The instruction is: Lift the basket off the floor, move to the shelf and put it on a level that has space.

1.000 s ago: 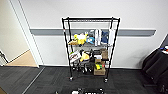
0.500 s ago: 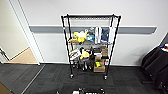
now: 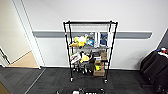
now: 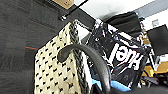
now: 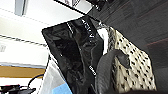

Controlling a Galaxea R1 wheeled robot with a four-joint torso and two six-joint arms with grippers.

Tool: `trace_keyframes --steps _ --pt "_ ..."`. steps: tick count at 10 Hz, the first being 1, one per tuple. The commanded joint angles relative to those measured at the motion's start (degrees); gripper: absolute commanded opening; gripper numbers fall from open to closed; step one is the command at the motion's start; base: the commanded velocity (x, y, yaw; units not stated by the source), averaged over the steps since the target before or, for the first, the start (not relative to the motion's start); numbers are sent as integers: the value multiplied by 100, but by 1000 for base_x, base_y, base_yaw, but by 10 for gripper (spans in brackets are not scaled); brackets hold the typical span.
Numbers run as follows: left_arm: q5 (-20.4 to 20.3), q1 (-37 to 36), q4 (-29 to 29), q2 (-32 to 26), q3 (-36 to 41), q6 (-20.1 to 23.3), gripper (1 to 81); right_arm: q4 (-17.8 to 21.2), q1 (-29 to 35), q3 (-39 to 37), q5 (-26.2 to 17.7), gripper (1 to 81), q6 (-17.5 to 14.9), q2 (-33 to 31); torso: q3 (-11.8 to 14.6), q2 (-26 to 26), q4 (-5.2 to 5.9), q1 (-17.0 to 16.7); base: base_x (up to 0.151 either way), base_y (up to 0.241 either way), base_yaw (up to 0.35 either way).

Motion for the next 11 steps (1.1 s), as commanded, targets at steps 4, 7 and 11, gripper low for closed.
trace_keyframes --steps 4,7,11 --pt "287 -668 -117 -106 16 18 10 -38 596 277 -125 10 -13 -241 839 1128 0 -737 0 0 0" --pt "295 -660 -126 -35 -89 9 10 -38 596 259 -125 10 -13 -241 693 1666 0 -1099 0 0 0" --pt "295 -607 -126 61 -221 9 10 -56 587 251 -125 10 -21 -241 890 1626 -164 -1075 0 0 0"
